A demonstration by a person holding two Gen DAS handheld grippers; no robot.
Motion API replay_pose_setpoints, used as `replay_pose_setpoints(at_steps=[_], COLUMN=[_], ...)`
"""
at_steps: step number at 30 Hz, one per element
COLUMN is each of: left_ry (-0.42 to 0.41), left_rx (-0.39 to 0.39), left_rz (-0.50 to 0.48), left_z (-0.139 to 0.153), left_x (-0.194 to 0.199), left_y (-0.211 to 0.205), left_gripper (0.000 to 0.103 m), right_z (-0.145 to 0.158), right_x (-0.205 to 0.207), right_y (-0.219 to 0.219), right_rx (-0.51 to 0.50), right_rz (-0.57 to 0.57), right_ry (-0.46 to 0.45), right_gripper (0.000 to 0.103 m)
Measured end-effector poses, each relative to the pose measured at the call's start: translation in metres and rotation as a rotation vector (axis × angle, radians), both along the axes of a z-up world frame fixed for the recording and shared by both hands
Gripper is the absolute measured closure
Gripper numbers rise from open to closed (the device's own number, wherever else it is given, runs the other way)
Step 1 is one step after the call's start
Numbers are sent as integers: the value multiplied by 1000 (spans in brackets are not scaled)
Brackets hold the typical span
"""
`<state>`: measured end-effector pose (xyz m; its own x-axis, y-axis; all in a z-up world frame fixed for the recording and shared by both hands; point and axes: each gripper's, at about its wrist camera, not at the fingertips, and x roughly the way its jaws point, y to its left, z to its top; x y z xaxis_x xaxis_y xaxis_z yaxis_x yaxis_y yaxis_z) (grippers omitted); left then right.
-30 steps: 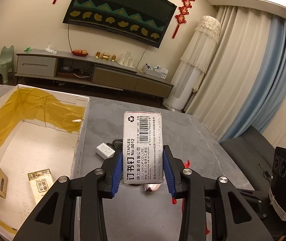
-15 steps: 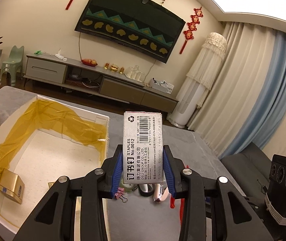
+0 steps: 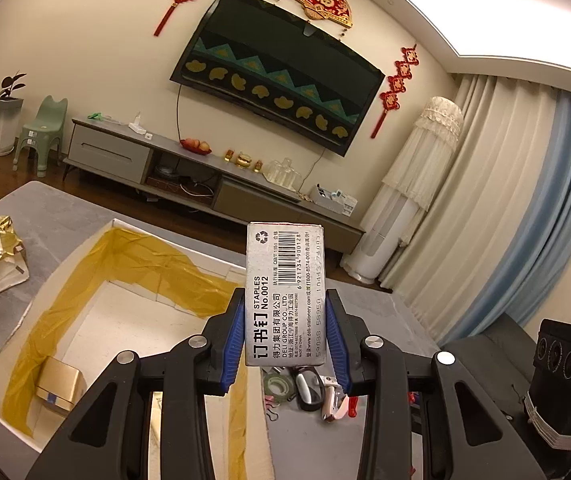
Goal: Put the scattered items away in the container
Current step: 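Carry the red figure and staples box over the cardboard box with both tools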
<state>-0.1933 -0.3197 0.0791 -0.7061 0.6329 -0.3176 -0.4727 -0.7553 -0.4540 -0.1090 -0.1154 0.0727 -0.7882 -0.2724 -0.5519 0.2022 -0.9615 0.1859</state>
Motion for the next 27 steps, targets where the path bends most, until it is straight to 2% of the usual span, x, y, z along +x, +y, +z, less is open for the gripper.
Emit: replay_pose_setpoints(at_steps=[11,27], left_ry=[4,-67], left_rx=[21,7], left_rz=[41,78], left_z=[4,-8], left_x=[-12,-56], left_y=[-24,-37], left_gripper=[64,64], right_z=[12,21], right_x=[-16,-51], right_y=[-26,-52], right_rx=[27,50], right_rz=[47,108], right_ry=[19,6], right_gripper=[88,88])
